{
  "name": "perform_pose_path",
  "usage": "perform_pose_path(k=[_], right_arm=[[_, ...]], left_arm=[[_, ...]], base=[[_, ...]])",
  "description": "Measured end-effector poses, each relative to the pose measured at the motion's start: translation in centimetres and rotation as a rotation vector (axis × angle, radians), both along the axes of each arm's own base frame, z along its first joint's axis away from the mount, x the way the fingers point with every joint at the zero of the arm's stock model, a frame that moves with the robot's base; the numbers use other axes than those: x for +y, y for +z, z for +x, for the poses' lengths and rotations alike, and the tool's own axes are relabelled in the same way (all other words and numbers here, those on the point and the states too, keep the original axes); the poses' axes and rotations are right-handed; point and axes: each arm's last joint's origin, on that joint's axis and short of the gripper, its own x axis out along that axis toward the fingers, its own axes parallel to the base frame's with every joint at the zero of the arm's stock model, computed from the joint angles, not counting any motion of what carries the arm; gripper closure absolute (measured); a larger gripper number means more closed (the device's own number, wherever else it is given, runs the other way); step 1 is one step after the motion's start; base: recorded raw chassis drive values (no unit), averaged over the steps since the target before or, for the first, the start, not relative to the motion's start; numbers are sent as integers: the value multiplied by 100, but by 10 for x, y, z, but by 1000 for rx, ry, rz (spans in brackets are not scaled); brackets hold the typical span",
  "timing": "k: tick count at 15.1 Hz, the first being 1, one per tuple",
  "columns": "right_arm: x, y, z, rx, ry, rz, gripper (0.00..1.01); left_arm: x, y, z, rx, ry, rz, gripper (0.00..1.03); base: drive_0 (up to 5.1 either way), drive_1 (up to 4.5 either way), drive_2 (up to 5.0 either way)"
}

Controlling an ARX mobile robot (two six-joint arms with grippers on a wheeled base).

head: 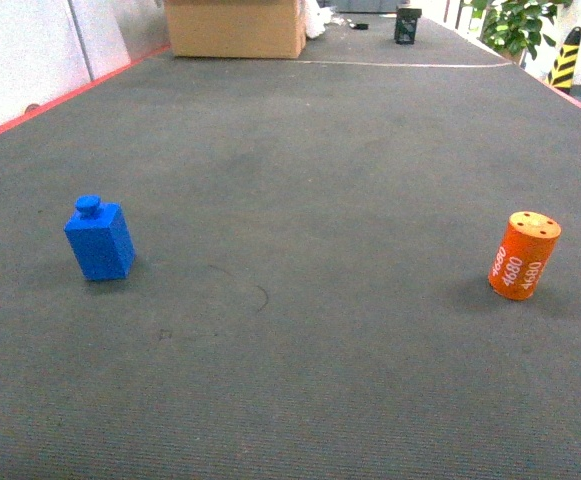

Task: Sort blue parts and orange caps into right shelf containers

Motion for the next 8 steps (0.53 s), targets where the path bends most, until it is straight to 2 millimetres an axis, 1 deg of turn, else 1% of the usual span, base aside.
perform_pose_path(k=[1, 2, 6, 8], right_arm=[[0, 0, 0, 0, -2, 0, 3], [0, 0, 0, 0, 0, 0, 3], [0, 0, 0, 0, 0, 0, 3], [0, 0, 0, 0, -1, 0, 3]], left_arm=[[4, 1, -2, -13, 136, 22, 5], [5, 3, -3, -30, 170, 26, 5], [3, 4, 4, -35, 159, 25, 5], [2, 5, 12, -44, 153, 21, 5]], base=[[0, 0, 0], [0, 0, 0], [0, 0, 0], [0, 0, 0]])
